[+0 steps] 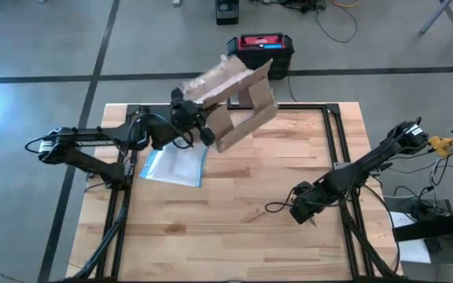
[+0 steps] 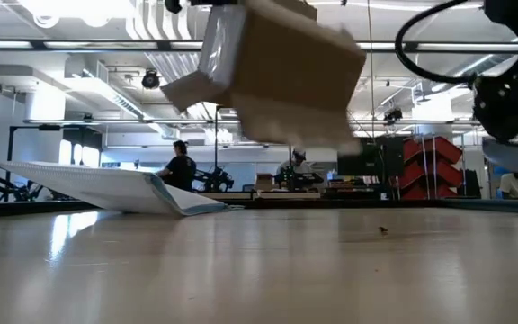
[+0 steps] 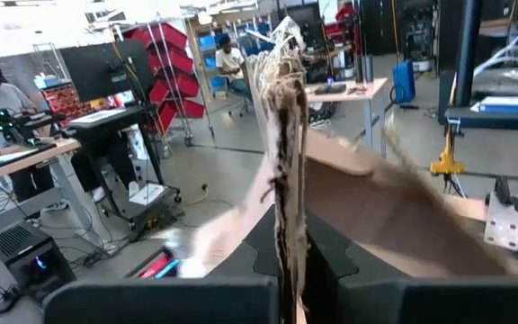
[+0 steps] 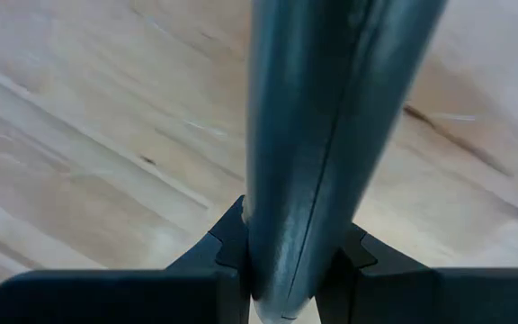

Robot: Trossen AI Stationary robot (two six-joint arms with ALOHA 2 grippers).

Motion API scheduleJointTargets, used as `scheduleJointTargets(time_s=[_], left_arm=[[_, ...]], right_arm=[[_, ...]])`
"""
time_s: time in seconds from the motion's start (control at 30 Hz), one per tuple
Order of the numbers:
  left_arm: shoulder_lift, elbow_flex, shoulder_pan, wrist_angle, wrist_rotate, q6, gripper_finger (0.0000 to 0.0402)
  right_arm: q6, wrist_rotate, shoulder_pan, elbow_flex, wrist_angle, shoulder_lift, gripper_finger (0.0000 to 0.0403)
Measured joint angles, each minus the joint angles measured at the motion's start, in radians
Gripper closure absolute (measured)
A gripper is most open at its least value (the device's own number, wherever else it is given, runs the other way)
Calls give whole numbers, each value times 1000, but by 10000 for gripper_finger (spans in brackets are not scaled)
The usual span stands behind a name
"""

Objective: Pack items into zip bag
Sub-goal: Break down the brown box until it is flat

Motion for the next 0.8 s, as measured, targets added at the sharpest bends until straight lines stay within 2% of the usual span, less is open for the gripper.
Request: scheduleJointTargets(time_s=[0.27, 0.3, 0.33, 0.37, 0.4, 0.43, 0.5, 0.63, 0.8], left_arm=[[2, 0, 0, 3, 4, 0, 401], [13, 5, -1, -60, 10, -18, 401], [13, 4, -2, -116, 14, -18, 401], [15, -3, -2, -161, 16, -12, 401], [22, -4, -2, -153, 24, -10, 401], [27, -6, -3, -155, 31, 1, 401], [20, -8, -4, -148, 31, 4, 401], [6, -3, -3, -135, 32, -6, 401], [0, -6, -5, -137, 41, -15, 401]], right_arm=[[12, -10, 0, -5, 6, 0, 347], [106, -41, 15, -40, 46, -2, 338], [251, -139, 22, -139, 190, -7, 281], [284, -185, 29, -135, 61, -5, 219], [279, -205, 29, -140, 44, -4, 174], [278, -197, 25, -137, 62, -5, 141], [292, -187, 24, -128, 49, -4, 99], [276, -163, 25, -104, 28, -8, 65], [236, -141, 21, -66, -6, -14, 81]])
